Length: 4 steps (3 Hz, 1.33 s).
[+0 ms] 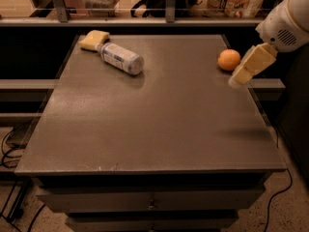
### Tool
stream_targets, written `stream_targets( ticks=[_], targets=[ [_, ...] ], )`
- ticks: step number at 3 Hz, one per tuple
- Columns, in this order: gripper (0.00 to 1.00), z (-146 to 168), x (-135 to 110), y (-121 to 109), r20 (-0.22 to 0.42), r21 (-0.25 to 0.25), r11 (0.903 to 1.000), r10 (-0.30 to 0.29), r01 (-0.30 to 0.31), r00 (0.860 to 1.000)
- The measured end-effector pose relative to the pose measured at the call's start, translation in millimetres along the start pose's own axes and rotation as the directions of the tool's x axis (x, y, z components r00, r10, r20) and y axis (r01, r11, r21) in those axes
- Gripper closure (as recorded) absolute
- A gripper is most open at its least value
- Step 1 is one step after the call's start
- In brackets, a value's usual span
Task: Pick orange
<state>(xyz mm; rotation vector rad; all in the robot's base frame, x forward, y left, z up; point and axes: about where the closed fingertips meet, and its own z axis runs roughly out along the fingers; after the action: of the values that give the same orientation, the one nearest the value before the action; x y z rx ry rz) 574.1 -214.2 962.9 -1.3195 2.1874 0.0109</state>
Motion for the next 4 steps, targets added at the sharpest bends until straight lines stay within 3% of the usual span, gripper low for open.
stream_targets(
  ticks=[1,2,4],
  targets=[
    [0.00,1.2,-0.1,0.0,0.003,-0.002,1.0000,0.003,-0.003,1.000],
    [0.00,14.0,-7.7,-12.5,0.078,0.015,0.9987,0.047,-0.048,0.996],
    [0.00,75.5,-7.7,-65.4,0.189,0.045,0.9799,0.182,-0.194,0.965]
  ],
)
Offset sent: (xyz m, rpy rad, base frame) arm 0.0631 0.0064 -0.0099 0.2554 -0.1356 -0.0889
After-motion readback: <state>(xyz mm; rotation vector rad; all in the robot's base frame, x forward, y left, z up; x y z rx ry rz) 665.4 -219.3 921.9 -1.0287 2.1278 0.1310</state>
